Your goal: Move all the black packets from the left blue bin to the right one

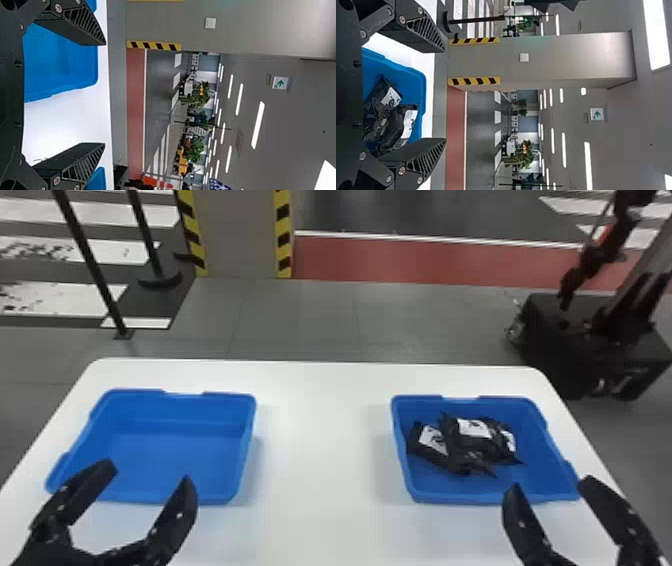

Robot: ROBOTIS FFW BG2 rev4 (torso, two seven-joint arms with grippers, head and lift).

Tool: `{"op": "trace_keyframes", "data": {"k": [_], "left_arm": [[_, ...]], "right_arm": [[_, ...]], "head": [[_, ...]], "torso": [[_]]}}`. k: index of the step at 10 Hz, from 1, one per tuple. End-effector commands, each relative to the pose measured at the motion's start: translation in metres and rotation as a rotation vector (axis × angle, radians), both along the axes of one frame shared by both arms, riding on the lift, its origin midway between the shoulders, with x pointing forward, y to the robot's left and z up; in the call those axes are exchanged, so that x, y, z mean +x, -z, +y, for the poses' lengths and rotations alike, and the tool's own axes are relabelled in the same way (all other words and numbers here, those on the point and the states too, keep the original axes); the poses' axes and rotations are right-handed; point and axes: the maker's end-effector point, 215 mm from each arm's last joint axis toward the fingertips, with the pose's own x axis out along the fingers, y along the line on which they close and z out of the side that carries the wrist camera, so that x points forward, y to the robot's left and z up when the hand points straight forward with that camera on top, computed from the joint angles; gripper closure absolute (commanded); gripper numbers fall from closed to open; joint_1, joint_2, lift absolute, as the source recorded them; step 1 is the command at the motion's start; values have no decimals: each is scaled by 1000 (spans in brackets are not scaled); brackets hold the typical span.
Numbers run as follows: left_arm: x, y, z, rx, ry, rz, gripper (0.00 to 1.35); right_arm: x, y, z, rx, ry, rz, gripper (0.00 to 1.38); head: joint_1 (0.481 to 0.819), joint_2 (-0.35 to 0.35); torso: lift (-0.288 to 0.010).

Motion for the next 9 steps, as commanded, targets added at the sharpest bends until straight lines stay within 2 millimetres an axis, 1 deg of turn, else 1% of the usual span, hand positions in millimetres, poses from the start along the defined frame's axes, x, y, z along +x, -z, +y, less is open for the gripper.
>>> {"op": "trace_keyframes", "data": {"k": [1,9], "left_arm": [[0,1,0,-2,1,4,125],[1,4,-2,-8,6,13,127]], "right_arm": [[0,0,0,2,1,0,242],[0,2,0,4,2,4,242]], "head": [[695,-57],[695,-60]], "torso": [[-110],[-110]]}}
